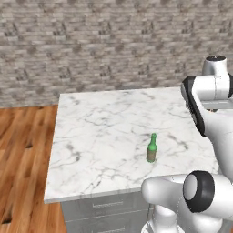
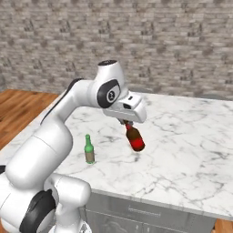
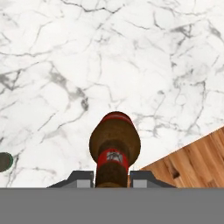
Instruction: Move the drinks to the dining counter.
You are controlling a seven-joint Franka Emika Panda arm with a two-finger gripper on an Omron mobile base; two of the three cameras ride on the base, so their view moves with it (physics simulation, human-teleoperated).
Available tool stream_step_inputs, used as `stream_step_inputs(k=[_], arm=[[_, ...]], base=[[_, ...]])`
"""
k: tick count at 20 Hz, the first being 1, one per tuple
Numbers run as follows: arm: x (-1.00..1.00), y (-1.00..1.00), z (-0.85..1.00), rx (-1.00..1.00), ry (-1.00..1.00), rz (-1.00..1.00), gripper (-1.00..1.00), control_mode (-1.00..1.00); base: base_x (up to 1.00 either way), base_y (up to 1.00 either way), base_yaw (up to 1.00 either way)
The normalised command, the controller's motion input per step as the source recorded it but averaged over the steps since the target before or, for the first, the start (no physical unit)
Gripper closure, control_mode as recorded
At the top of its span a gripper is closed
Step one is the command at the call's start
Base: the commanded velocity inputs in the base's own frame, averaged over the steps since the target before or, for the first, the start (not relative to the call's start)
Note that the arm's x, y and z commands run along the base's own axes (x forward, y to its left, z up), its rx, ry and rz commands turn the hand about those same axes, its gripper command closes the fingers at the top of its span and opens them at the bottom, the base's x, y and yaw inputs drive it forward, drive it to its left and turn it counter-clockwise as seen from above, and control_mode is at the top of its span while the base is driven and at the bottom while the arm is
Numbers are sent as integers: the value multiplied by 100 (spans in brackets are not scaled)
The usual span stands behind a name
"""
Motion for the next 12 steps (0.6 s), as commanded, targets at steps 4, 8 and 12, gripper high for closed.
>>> stream_step_inputs(k=[4, 8, 12], arm=[[18, -1, -21, 6, 1, 0, 100, -100], [19, 0, -23, 8, 1, 0, 100, -100], [13, 0, -29, 4, 0, -1, 100, -100]], base=[[0, 0, 0], [0, 0, 0], [0, 0, 0]])
